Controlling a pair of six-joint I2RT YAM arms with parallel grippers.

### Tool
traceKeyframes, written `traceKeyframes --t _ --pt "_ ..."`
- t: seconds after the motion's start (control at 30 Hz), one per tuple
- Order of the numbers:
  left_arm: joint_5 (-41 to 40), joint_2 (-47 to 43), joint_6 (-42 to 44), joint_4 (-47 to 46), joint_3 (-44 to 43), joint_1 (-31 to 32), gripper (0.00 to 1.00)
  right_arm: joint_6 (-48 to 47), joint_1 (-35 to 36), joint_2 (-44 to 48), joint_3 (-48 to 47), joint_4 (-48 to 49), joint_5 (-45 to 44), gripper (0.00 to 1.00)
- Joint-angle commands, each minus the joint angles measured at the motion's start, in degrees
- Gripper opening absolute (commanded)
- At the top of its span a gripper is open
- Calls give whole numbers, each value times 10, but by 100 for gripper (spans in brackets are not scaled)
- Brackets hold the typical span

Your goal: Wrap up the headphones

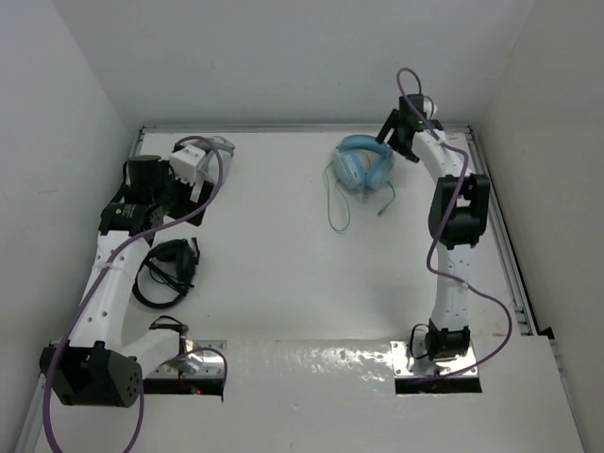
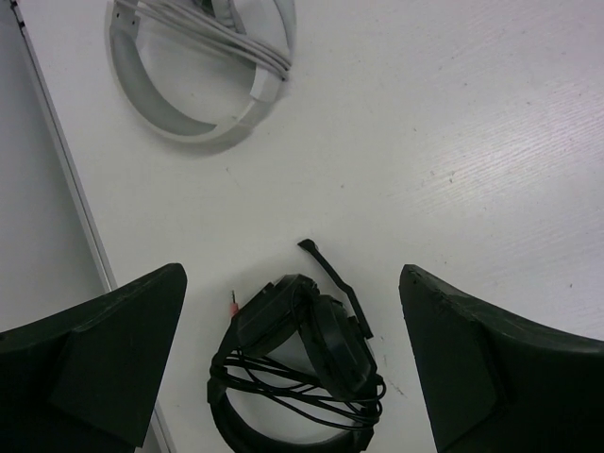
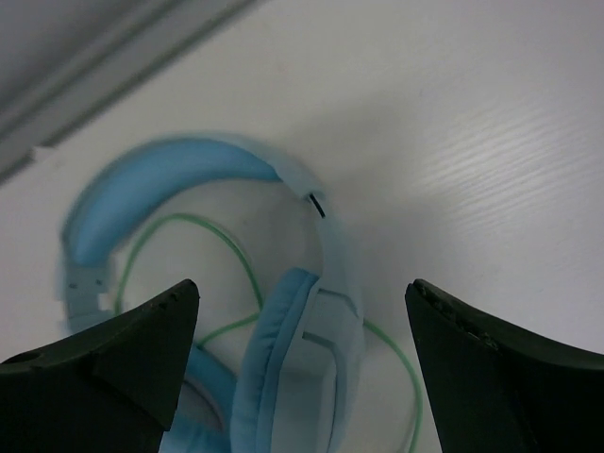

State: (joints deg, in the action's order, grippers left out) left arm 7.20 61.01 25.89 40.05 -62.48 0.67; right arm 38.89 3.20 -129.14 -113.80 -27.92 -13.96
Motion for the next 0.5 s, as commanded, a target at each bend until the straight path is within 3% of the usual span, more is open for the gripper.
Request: traceKeyframes --t 0.0,0.2,0.27,0.3,0.33,0.47 --pt "-7 -2 -15 -11 -4 2 93 34 29 -31 -23 -49 4 89" --pt "-10 -6 -8 -10 -5 2 93 4 63 -16 72 -57 -31 86" --pt "-6 -5 -8 -16 -7 2 92 -1 71 -3 92 -54 -36 60" --pt "2 -4 -6 -18 -12 1 91 -3 73 4 99 -50 -37 34" --pt "7 -1 -7 -15 -18 2 90 -12 73 15 107 -44 -40 23" --pt "41 31 -10 24 -72 6 84 -81 86 98 181 -18 -64 0"
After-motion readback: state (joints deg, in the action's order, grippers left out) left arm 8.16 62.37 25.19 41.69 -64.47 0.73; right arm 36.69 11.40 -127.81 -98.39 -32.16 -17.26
